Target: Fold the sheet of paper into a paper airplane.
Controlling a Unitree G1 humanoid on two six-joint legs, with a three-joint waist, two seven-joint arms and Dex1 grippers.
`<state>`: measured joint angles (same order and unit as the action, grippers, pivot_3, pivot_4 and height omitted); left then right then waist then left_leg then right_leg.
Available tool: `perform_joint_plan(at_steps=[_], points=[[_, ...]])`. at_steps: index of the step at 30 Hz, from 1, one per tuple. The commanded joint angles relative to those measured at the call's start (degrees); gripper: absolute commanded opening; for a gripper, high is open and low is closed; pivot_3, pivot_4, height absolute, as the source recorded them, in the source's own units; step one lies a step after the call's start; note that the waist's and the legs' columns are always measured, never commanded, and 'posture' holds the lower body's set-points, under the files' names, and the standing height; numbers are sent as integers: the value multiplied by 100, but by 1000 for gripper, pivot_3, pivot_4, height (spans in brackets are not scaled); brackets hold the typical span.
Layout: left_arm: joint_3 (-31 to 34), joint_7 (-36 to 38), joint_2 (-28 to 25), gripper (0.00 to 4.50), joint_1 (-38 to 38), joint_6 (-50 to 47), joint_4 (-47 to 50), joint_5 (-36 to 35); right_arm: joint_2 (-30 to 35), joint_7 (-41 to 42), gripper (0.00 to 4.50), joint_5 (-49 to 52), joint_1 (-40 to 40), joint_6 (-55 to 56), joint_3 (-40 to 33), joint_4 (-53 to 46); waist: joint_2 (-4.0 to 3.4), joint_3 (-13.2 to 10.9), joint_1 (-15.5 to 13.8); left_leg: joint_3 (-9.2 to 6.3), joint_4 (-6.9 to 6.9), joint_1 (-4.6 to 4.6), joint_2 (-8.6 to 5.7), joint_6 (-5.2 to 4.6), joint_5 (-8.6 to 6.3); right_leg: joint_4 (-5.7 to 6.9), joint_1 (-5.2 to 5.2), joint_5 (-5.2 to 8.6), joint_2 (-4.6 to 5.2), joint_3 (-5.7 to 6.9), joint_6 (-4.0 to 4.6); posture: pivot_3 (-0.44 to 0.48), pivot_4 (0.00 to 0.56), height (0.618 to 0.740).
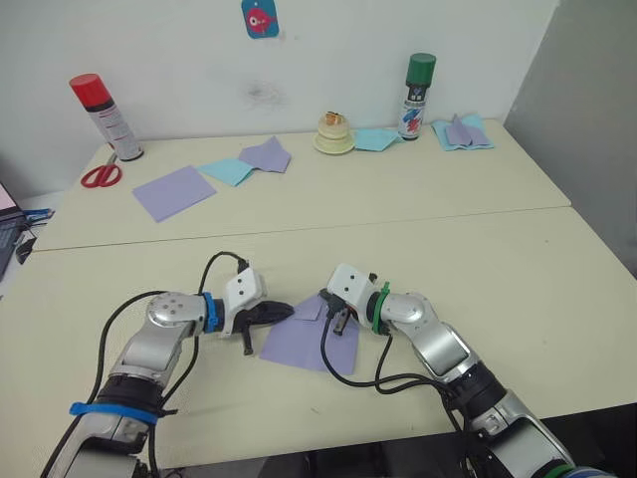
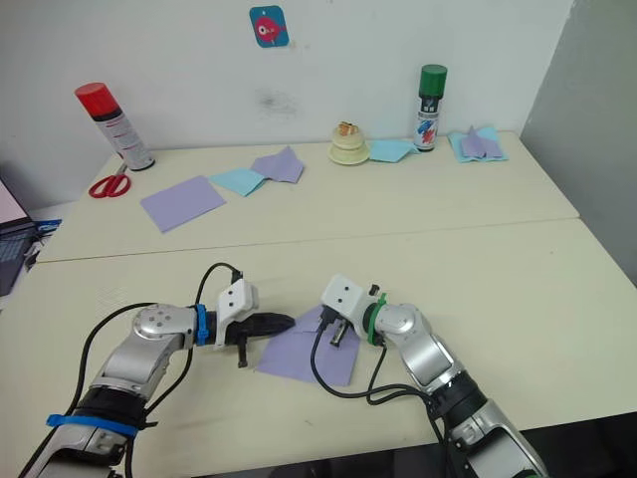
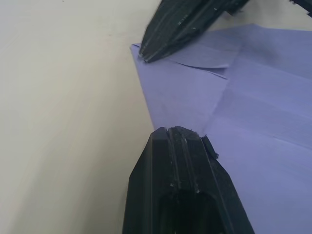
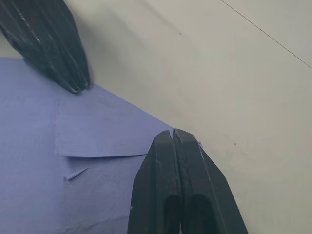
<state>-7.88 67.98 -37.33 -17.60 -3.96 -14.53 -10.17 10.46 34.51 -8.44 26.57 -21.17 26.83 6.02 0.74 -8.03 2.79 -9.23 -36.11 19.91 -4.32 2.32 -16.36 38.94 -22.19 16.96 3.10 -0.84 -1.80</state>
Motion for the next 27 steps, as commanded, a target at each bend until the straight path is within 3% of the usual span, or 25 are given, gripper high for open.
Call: perform_joint_plan(at_steps=[1, 12, 15, 27], points=[[-124, 85, -155, 32, 211, -221, -71, 140, 8, -16, 0, -105, 17, -109, 38, 101, 0, 0, 0, 0, 0, 0, 0, 0, 0, 0, 0, 0, 0, 0, 0, 0, 150, 740], [80, 425, -312, 32, -426, -639, 692, -327, 18, -39, 0, -110, 56, -55, 16, 212, 4, -5, -4, -1, 0, 6, 0, 0, 0, 0, -4, 0, -1, 2, 0, 0, 150, 740], [63, 294, -133, 32, -575, -654, 896, -351, 21, -36, 0, -110, 53, -58, 16, 212, 4, -5, -6, 0, 0, 7, 0, 1, 0, -2, -3, 0, 0, 1, 0, 0, 150, 740], [-220, -248, 415, 32, -162, 181, 199, 190, 63, -36, 0, -123, 8, -70, 16, 153, 3, -6, -24, -1, 1, 8, 0, 1, 0, -2, -5, 0, 0, 1, 1, 0, 150, 740]])
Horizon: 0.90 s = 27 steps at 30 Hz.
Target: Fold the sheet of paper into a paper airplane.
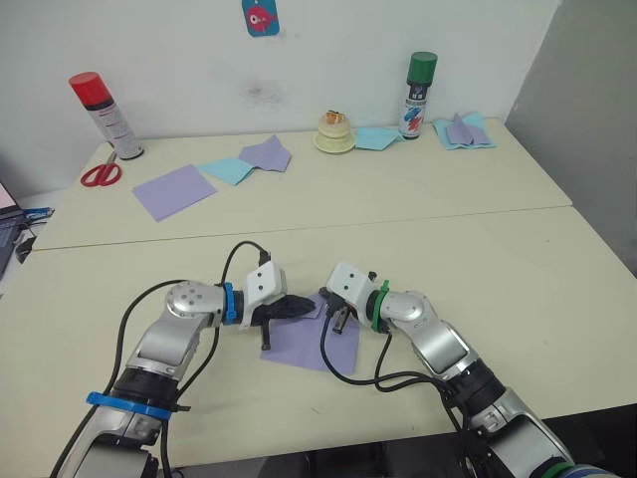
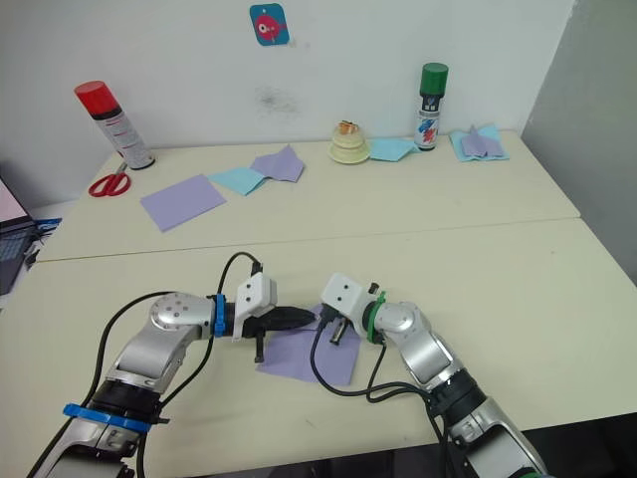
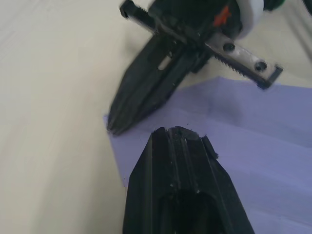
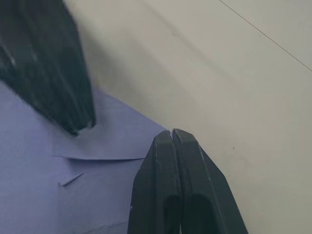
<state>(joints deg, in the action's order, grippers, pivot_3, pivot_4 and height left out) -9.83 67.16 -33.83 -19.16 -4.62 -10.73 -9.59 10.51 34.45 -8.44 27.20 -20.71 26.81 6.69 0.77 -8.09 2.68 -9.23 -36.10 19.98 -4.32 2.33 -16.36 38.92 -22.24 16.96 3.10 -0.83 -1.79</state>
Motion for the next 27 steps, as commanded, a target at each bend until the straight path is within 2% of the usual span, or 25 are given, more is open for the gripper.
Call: perform_joint_plan(at_steps=[1, 9, 13, 20, 24, 27], points=[[-46, -220, 102, 32, -4, 352, -299, 209, 61, -28, 0, -122, -55, -116, 22, 85, 2, -1, -31, 0, 0, 0, -1, 0, 0, 0, 1, 0, 0, 0, 0, 0, 150, 740], [-291, -174, 188, 32, -186, 655, -889, 510, 76, -104, 0, -110, -40, 48, -46, 19, 2, 0, -80, 2, -1, -4, -1, 0, 0, -1, 6, 0, 1, 0, -1, 0, 150, 740], [-362, -80, 142, 32, -98, 567, -841, 528, 261, -45, 0, 105, -72, 115, -394, -646, 2, 0, -86, 2, -1, -1, -2, 1, 0, -2, 4, 0, 1, 1, -1, 0, 150, 740], [-406, -84, 83, 32, 11, 520, -716, 530, 1634, 1171, 0, 648, -966, -571, -478, -2741, 2, 0, -98, -3, 2, 12, -1, 0, -2, -26, 5, 1, 2, 5, -3, 0, 150, 740], [-437, -80, 61, 32, 28, 528, -691, 549, 2232, 1497, 0, 776, -1479, -856, -456, -3363, 4, -2, -87, 0, 2, 15, -2, -2, -3, -30, 4, 2, 3, 1, -4, 0, 150, 740], [-426, -85, 81, 32, 28, 464, -658, 508, 2427, 1565, 0, 810, -1736, -952, -407, -3471, 7, -4, -89, -1, 2, 14, 0, -2, -3, -30, 7, 16, 3, 5, -29, 0, 150, 740]])
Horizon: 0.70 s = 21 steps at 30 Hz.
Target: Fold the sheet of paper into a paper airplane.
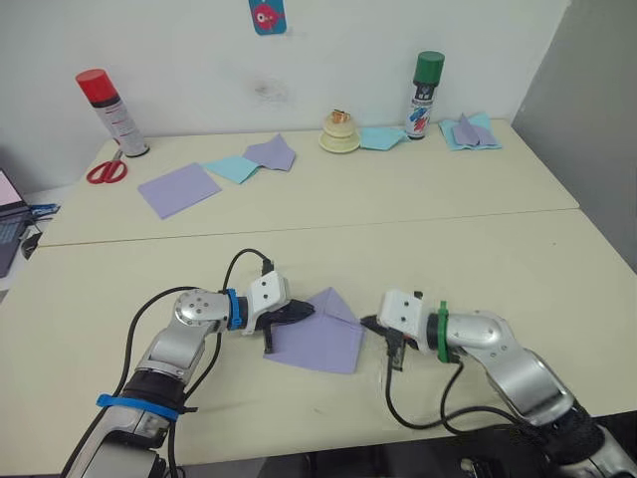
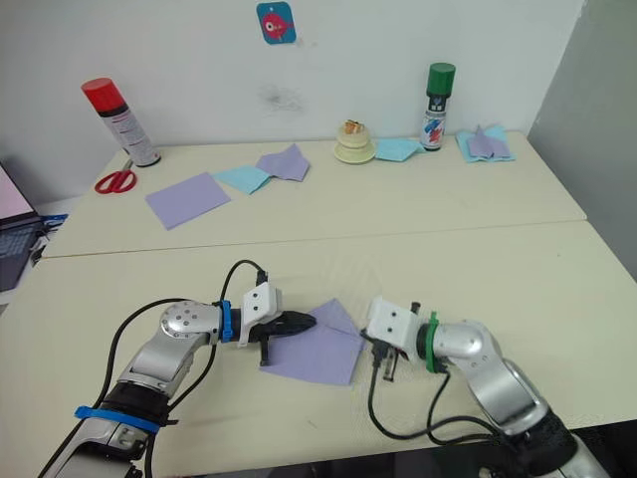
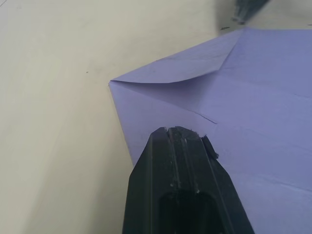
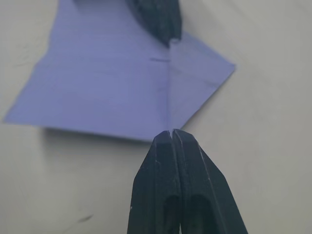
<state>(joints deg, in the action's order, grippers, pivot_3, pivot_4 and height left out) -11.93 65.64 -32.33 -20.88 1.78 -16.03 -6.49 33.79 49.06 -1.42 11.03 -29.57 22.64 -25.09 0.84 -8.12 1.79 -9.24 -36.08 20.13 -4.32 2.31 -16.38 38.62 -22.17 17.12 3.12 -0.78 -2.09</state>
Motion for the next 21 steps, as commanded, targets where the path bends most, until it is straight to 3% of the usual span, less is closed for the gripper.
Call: perform_joint_plan(at_steps=[1, 9, 21], points=[[-216, 70, -69, 32, 200, -185, -119, 195, 135, 105, 0, 91, -168, -67, 45, -271, 1, -1, 0, 0, 0, -1, 0, 0, 0, 0, 1, 1, 0, 0, -1, 0, 150, 740], [-69, 162, -30, 32, 120, -533, 217, -117, -254, -210, 0, -46, -40, 177, 241, 280, 7, -2, -2, 1, -1, -3, 0, 0, 0, 1, 3, 0, 0, -1, -1, 0, 150, 740], [270, 305, -27, 32, -415, -1351, 869, -720, -395, -219, 0, 121, 224, 86, 92, 232, 43, -77, -13, -10, -12, 42, -1, 25, 14, 0, -25, -18, 1, 12, 26, 0, 150, 740]])
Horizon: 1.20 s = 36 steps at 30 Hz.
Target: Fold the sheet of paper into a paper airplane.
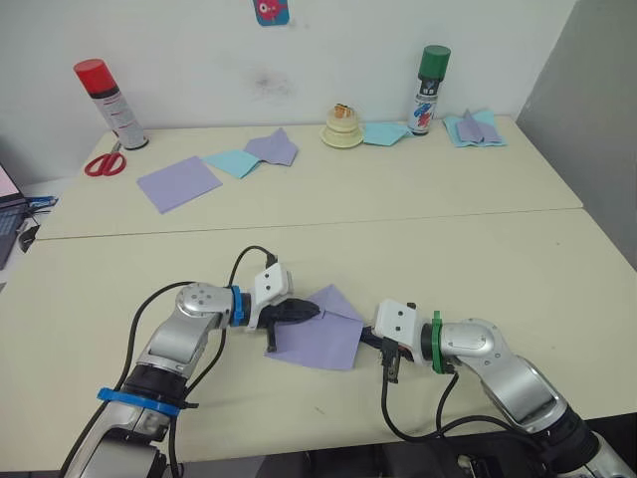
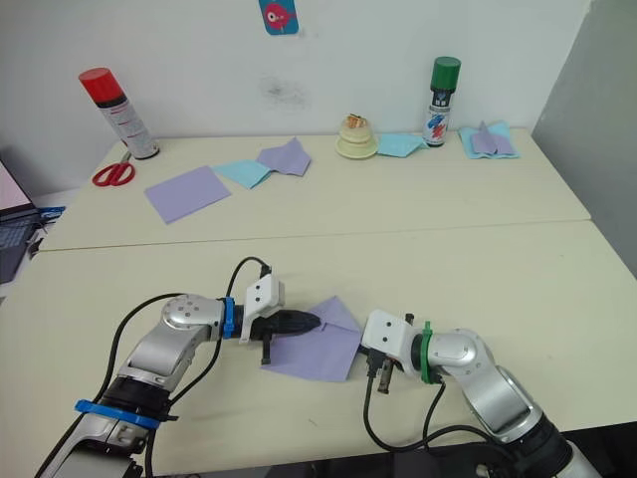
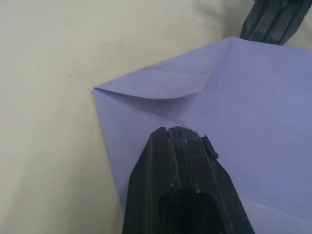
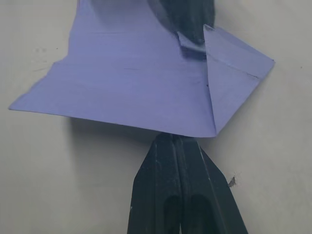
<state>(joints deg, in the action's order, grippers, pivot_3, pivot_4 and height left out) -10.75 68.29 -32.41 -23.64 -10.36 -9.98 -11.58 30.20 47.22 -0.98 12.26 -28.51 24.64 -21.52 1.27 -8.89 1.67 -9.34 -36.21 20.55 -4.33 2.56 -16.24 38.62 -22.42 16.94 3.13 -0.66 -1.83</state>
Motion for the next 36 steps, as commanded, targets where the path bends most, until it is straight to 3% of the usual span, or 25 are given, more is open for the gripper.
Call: perform_joint_plan(at_steps=[1, 16, 36], points=[[150, 56, -10, 32, -190, -172, 268, -237, -40, -36, 0, 82, 117, -33, -115, -126, 0, -1, 0, 0, 0, 4, 0, 1, 0, -1, -3, 0, 1, 1, 0, 0, 150, 740], [-247, -21, 294, 32, -303, 427, -726, 235, -232, -168, 0, 124, 399, -199, -208, -170, 1, -2, -1, 1, -20, 27, -2, 1, 1, 12, -23, -2, 1, 4, 0, 0, 150, 740], [55, -217, 20, 32, 153, -122, -194, 28, -965, -313, 0, -52, 1256, 217, 78, 927, -1, -2, 7, 2, -52, 27, -3, 0, 0, 33, -21, -4, 1, 2, 2, 0, 150, 740]])
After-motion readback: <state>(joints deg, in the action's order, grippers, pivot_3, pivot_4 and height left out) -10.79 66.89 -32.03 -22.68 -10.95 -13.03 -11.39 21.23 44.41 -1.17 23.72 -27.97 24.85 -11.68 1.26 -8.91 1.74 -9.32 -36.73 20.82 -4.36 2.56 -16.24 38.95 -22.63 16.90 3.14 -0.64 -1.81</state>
